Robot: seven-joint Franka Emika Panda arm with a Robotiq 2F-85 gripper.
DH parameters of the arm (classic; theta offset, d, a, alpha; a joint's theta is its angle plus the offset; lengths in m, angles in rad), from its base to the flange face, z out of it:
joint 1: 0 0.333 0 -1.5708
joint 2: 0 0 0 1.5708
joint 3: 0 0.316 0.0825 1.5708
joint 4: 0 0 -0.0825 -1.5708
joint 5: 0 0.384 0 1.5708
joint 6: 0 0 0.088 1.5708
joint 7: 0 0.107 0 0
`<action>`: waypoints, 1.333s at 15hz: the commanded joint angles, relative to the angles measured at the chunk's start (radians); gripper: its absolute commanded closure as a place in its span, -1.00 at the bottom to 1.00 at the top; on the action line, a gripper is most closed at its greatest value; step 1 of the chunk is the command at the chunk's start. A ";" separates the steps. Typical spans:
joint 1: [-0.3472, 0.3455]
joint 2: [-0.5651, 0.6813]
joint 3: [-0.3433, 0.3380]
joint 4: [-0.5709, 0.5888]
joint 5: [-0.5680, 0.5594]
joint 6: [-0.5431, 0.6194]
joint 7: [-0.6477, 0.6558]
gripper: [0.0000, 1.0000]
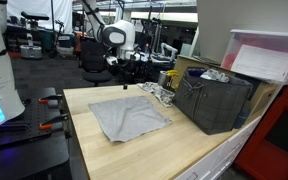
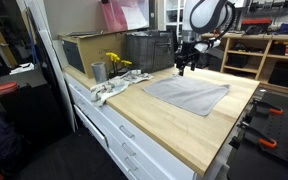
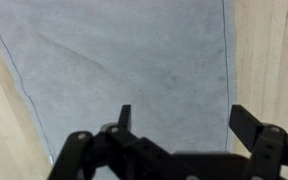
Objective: Fold the grey towel three times
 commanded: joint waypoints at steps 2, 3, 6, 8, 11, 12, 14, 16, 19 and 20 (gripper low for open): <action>0.026 0.174 -0.005 0.238 0.008 -0.035 0.043 -1.00; 0.034 0.197 -0.006 0.280 0.004 -0.047 0.044 -1.00; 0.038 0.196 -0.003 0.273 0.006 -0.039 0.012 -1.00; 0.045 0.210 0.000 0.295 0.006 -0.046 0.012 -1.00; 0.043 0.211 -0.003 0.288 0.005 -0.046 0.012 -1.00; 0.043 0.211 -0.005 0.288 0.005 -0.046 0.011 -1.00; 0.042 0.214 -0.032 0.281 -0.009 -0.049 0.041 -1.00; 0.040 0.241 -0.048 0.304 -0.006 -0.042 0.055 -1.00; 0.053 0.312 -0.070 0.367 -0.009 -0.064 0.095 -1.00; 0.054 0.336 -0.064 0.389 0.001 -0.068 0.101 -1.00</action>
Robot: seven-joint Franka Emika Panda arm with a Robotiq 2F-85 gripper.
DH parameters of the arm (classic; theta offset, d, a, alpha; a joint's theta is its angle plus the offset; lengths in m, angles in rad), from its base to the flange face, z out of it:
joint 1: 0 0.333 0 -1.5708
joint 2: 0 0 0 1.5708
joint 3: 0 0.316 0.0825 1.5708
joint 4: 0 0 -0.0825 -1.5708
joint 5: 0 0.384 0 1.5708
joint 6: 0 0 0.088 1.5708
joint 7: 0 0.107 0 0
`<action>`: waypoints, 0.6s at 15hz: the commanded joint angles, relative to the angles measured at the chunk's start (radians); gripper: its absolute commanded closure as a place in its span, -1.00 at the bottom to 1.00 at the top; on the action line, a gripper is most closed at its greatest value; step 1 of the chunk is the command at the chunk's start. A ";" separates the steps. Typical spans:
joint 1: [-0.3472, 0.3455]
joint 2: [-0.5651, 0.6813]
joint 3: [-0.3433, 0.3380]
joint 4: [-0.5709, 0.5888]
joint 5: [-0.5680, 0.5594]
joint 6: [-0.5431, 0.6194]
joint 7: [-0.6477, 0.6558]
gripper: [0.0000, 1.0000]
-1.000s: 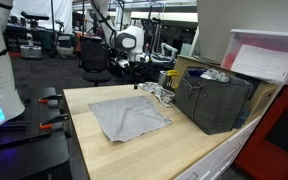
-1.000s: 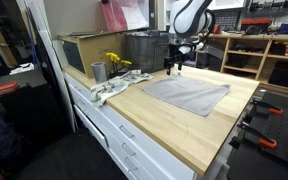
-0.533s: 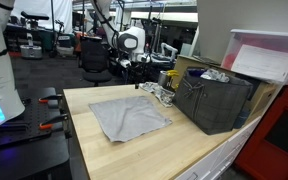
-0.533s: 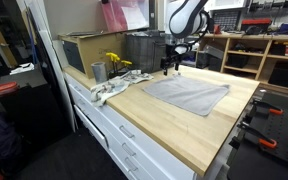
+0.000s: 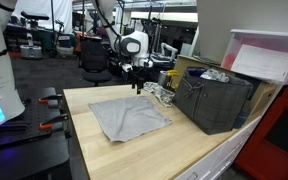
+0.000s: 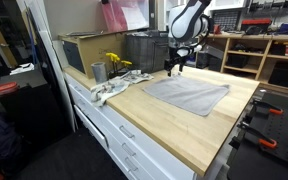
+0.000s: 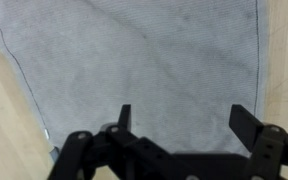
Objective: Fold the grey towel three times
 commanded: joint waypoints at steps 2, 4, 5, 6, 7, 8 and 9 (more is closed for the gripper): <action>0.019 0.127 0.009 0.135 0.018 -0.039 0.053 -1.00; 0.027 0.177 0.022 0.198 0.025 -0.050 0.055 -1.00; 0.034 0.201 0.025 0.233 0.025 -0.058 0.058 -1.00; 0.042 0.225 0.027 0.270 0.026 -0.069 0.060 -1.00; 0.045 0.246 0.031 0.305 0.030 -0.084 0.057 -1.00; 0.050 0.273 0.034 0.348 0.031 -0.103 0.056 -1.00; 0.054 0.293 0.036 0.382 0.032 -0.119 0.055 -1.00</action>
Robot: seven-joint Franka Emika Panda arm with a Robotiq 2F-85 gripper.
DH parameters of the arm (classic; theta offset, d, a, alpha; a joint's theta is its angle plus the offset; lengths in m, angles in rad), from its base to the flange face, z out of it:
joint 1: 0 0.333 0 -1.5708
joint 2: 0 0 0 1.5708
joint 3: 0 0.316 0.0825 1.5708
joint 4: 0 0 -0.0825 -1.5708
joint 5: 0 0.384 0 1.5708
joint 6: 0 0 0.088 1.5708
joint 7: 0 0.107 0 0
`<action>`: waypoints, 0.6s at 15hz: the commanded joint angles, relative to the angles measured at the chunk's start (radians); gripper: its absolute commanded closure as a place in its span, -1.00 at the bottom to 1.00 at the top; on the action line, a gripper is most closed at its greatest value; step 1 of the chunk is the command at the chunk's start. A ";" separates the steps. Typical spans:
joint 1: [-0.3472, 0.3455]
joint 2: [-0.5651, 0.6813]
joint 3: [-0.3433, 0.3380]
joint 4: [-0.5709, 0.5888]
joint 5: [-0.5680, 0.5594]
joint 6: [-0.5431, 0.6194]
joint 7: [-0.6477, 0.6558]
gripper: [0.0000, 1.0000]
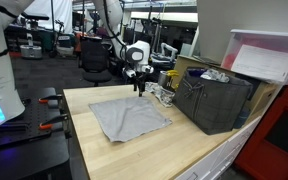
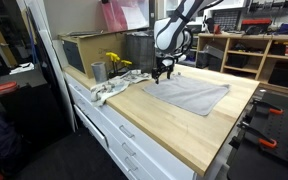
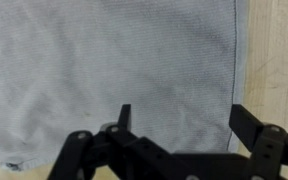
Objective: Fold the grey towel three times
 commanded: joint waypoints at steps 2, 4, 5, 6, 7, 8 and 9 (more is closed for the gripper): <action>0.015 0.131 -0.002 0.226 0.012 -0.137 0.021 -1.00; 0.003 0.179 0.006 0.316 0.022 -0.206 0.009 -1.00; 0.001 0.206 0.008 0.363 0.027 -0.237 0.010 -1.00; -0.003 0.232 0.012 0.407 0.034 -0.264 0.009 -1.00; -0.004 0.258 0.012 0.453 0.038 -0.289 0.011 -1.00; -0.007 0.281 0.015 0.496 0.044 -0.314 0.010 -1.00; -0.010 0.303 0.018 0.538 0.050 -0.338 0.008 -1.00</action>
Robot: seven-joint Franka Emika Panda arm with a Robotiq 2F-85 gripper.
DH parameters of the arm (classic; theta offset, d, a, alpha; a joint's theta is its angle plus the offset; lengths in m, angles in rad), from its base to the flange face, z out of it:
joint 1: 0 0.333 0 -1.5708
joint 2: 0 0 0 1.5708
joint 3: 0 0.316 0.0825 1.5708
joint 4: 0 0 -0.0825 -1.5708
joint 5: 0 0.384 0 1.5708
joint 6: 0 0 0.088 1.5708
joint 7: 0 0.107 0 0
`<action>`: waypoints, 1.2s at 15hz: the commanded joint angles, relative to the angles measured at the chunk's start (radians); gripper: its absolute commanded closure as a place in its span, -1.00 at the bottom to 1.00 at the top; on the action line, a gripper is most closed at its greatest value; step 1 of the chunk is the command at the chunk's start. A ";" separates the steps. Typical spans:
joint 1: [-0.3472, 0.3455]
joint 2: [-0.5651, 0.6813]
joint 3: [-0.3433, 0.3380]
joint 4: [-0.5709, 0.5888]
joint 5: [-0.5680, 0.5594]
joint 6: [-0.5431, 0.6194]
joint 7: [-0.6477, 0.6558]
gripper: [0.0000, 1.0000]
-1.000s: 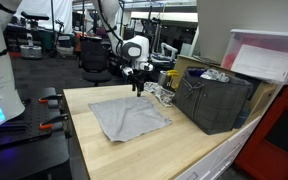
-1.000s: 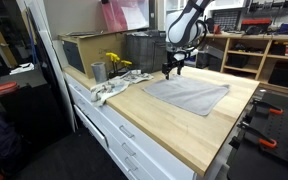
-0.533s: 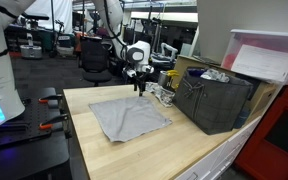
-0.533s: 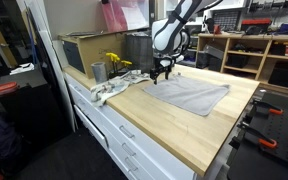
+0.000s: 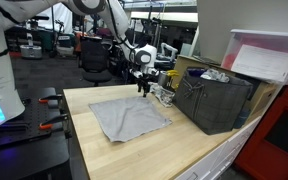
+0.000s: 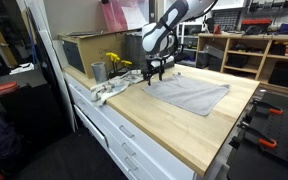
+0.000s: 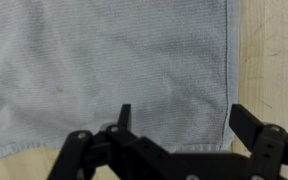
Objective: Fold the grey towel three times
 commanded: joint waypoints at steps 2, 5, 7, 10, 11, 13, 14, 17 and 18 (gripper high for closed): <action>-0.012 0.120 0.016 0.226 0.035 -0.130 0.015 -1.00; -0.001 0.177 0.016 0.311 0.038 -0.169 0.023 -1.00; 0.006 0.210 0.014 0.362 0.034 -0.188 0.030 -1.00; 0.020 0.256 0.000 0.422 0.021 -0.196 0.057 -1.00; 0.022 0.270 -0.002 0.439 0.020 -0.199 0.065 -1.00; 0.028 0.294 -0.009 0.466 0.015 -0.196 0.086 -0.47; 0.034 0.303 -0.016 0.474 0.007 -0.192 0.095 -0.41; 0.049 0.308 -0.040 0.471 -0.014 -0.189 0.126 -0.07; 0.054 0.278 -0.043 0.436 -0.015 -0.188 0.131 0.07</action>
